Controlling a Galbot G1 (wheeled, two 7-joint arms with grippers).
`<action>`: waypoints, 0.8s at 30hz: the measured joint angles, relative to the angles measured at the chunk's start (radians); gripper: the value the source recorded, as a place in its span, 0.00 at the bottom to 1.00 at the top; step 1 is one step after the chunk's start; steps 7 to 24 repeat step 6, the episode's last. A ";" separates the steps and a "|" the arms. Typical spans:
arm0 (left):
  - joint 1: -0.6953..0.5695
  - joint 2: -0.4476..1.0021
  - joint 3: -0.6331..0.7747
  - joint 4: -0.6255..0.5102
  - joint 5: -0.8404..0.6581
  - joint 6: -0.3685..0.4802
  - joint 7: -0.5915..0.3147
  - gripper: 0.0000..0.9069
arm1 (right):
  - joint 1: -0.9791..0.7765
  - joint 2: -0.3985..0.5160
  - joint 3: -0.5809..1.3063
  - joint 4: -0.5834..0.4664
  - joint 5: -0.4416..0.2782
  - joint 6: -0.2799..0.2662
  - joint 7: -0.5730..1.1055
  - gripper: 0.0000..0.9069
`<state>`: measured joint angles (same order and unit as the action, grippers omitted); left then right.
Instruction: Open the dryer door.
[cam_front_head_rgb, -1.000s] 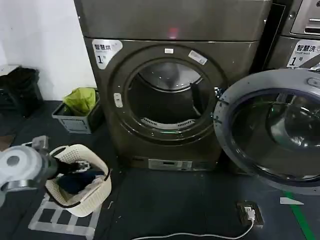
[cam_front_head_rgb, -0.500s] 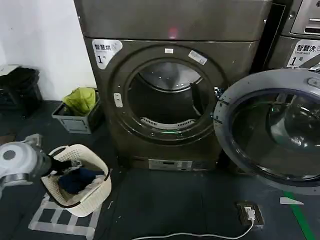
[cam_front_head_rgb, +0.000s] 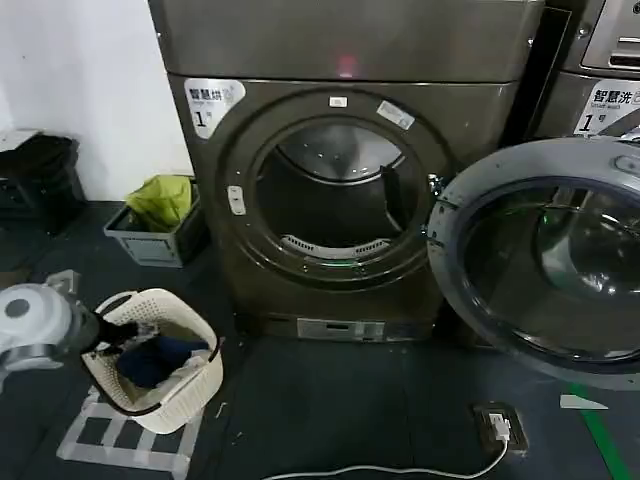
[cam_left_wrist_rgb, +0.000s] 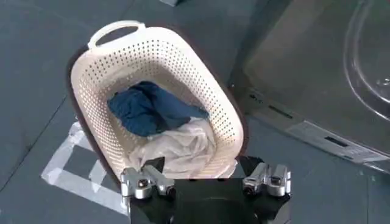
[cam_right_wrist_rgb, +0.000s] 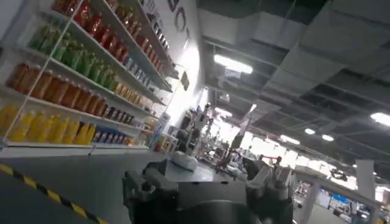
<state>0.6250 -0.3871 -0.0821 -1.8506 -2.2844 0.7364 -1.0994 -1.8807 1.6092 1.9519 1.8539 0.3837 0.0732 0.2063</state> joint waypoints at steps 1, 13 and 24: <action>0.000 0.000 0.000 0.000 0.000 0.000 0.000 1.00 | 0.000 0.000 0.000 0.000 0.000 0.000 0.000 1.00; 0.000 0.000 0.000 0.004 0.003 0.000 0.000 1.00 | -0.001 0.000 0.000 0.000 0.000 0.001 -0.001 1.00; 0.000 0.000 0.000 0.004 0.003 0.000 0.000 1.00 | -0.001 0.000 0.000 0.000 0.000 0.001 -0.001 1.00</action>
